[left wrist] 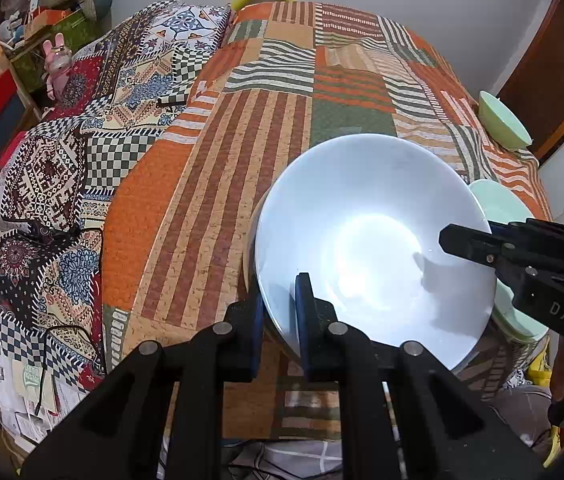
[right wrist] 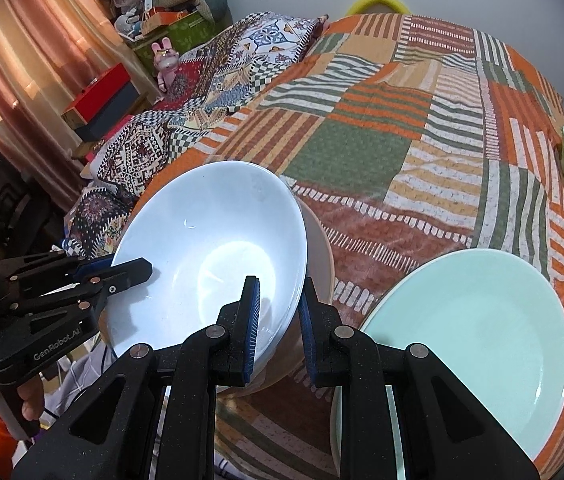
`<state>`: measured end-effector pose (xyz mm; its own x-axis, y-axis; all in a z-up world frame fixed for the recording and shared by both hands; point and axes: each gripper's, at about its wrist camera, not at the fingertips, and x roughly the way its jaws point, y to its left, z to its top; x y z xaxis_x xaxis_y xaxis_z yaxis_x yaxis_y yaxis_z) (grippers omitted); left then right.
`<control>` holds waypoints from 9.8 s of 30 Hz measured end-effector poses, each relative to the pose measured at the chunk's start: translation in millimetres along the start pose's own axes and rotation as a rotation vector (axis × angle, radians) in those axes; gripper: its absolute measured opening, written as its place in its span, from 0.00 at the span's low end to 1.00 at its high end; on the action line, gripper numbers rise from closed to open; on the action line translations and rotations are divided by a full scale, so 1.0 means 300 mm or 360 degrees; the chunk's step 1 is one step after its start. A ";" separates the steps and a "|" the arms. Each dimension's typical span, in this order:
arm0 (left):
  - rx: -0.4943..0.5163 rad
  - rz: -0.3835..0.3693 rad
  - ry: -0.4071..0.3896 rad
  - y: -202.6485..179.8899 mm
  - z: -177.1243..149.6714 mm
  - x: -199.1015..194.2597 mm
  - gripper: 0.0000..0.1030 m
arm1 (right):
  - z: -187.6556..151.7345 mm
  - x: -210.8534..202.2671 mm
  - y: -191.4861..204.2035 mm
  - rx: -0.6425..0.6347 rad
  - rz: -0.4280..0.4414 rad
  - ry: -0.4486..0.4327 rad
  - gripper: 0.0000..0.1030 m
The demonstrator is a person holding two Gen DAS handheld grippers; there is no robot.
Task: Organize plates and bowls
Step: 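Lift the white bowl with both tools and carry it over the pink bowl, then lower the white bowl into the pink bowl and open both tools, then move both tools to the mint green bowl rim and close them, then lift the mint green bowl with both tools and carry it over the white bowl, then lower the mint green bowl into the white bowl and open both tools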
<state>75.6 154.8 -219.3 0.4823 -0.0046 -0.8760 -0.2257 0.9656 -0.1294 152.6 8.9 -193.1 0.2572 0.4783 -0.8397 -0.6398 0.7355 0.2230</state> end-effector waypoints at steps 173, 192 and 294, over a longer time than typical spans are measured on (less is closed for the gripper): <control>0.0355 -0.0416 -0.0247 -0.729 0.511 -0.056 0.10 | 0.062 -0.517 -0.637 0.0405 -0.0125 -0.0553 0.16; 0.0124 -0.0231 -0.0393 -0.309 0.233 -0.366 0.10 | 0.043 -0.431 -0.241 0.0178 0.0096 -0.0519 0.16; -0.0061 -0.0113 -0.0180 0.005 0.009 -0.126 0.50 | -0.044 -0.072 -0.045 0.0074 -0.0026 -0.0107 0.39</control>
<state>59.4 157.1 -185.0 0.5901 -0.0409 -0.8063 -0.2190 0.9532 -0.2086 146.1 -17.6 -184.5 0.3164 0.4962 -0.8085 -0.6012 0.7642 0.2337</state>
